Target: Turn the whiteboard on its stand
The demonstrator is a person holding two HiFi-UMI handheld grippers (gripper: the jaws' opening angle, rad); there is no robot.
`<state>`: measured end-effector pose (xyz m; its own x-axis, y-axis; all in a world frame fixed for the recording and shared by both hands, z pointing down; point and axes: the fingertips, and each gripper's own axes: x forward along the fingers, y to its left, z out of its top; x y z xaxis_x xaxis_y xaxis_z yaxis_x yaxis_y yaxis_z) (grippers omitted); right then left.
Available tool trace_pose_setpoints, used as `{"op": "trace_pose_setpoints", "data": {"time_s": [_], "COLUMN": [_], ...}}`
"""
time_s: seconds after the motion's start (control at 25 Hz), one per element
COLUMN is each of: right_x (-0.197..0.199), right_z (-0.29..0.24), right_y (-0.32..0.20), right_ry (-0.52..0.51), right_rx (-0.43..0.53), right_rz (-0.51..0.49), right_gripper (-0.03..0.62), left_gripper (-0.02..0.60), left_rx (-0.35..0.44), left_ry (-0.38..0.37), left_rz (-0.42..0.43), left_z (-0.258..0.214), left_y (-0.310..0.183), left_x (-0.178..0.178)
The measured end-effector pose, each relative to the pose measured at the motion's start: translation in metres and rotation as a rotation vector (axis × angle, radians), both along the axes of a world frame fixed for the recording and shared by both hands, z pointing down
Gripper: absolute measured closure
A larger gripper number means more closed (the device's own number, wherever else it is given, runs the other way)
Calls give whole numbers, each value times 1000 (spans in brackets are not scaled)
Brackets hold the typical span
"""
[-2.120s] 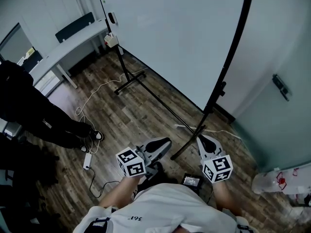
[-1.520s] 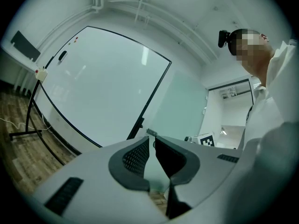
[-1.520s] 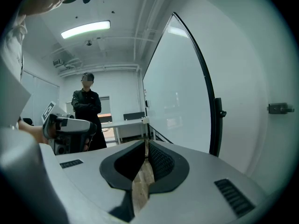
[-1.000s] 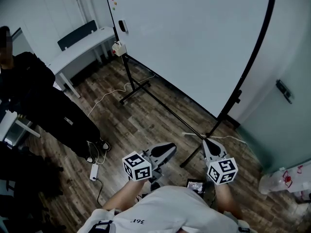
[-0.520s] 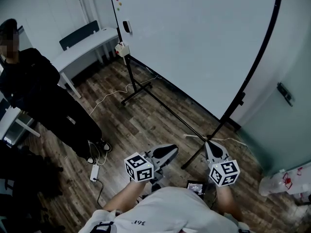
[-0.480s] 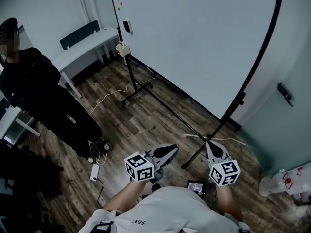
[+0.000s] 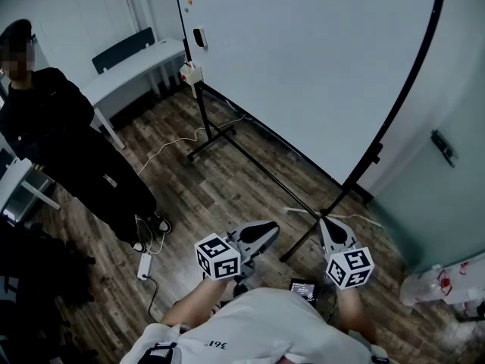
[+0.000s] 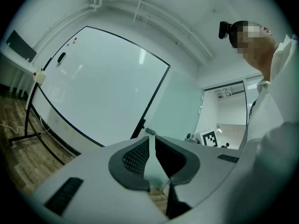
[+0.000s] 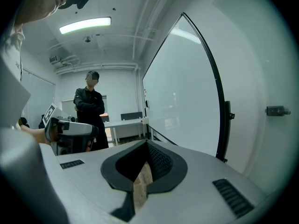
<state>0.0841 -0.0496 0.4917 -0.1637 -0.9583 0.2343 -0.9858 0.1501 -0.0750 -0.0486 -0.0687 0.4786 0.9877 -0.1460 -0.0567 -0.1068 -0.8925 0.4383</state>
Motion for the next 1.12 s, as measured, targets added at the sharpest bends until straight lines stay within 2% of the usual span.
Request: {"op": "trace_pose_setpoints", "data": {"time_s": [1.12], "right_x": [2], "right_z": [2], "right_y": [-3], "right_ry": [37], "right_rx": [5], "right_rz": [-17], "right_gripper": [569], "left_gripper": [535], "left_rx": [-6], "left_ry": [0], "left_rz": [-1], "left_z": [1], "left_y": [-2], "left_x": [5]}}
